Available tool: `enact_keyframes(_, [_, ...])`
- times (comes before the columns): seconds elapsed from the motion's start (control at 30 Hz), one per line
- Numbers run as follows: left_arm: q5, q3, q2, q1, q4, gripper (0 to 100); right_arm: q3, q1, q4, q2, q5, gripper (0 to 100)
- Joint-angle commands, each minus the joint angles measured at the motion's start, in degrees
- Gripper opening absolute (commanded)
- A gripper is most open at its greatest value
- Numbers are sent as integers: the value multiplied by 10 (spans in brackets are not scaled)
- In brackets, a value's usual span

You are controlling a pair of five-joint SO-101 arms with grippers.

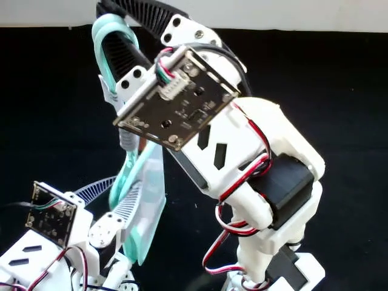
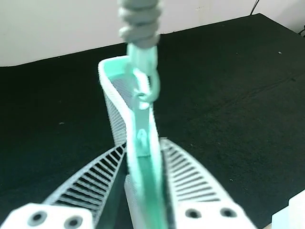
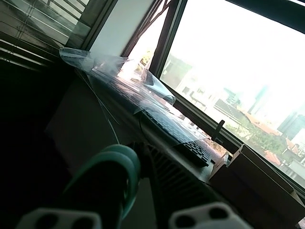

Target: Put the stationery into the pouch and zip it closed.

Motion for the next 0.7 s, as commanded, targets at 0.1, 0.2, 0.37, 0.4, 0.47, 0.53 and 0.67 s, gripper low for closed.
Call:
enact_keyframes(0.1, [-3,42,13,9,-30,8,-6,0,2,-10,1,7])
enact_keyframes(0.2, [-3,57,7,9,-44,8,-6,0,2,-10,1,7])
enact_keyframes(0.37, [-14,27,7,6,-41,8,-6,15,25,-10,3,7])
enact_keyframes(0.4, [-32,11,7,6,-40,8,-6,27,37,-10,3,7])
enact_keyframes(0.47, [-57,-22,7,5,-40,7,-6,53,58,-9,2,7])
enact_keyframes(0.53, [-59,-52,7,5,-19,7,-5,93,64,-9,0,7])
enact_keyframes(0.67, [-59,-104,7,5,23,7,0,167,64,-9,-1,7])
